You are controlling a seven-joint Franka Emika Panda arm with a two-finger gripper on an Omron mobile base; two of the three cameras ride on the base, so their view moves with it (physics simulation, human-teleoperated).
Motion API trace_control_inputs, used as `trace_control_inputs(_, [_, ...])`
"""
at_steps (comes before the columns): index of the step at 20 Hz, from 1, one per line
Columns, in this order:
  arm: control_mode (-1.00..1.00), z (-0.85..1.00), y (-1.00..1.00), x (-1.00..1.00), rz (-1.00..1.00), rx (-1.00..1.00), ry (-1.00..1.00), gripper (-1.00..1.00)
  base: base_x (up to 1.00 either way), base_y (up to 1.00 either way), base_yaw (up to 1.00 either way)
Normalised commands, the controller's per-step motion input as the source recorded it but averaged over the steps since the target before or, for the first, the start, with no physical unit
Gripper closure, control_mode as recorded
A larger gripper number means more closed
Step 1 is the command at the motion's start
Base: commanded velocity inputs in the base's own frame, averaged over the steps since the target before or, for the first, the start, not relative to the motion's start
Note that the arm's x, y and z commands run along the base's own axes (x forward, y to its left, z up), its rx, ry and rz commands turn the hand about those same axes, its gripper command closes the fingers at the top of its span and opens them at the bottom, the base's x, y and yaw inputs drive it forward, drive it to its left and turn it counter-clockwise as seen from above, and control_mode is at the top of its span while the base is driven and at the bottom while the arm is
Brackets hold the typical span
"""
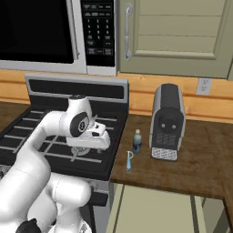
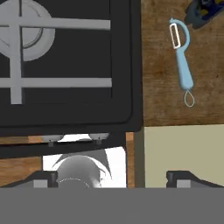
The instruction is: Pick the peeler from the drawer and place it on the counter.
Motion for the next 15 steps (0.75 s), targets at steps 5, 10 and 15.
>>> trace_control_inputs(5, [-1.0,1.0,0.8,-0.68,-0.02,0.0,-0.04,-1.0,0.0,0.0,0.0])
trace_control_inputs(10, [-1.0,1.0,0.88,-0.31,0.0,0.0,-0.02,-1.0,0.0,0.0,0.0])
trace_control_inputs(15, [-1.0,1.0,0.59,-0.08,0.0,0.0,-0.01,-1.0,0.0,0.0,0.0])
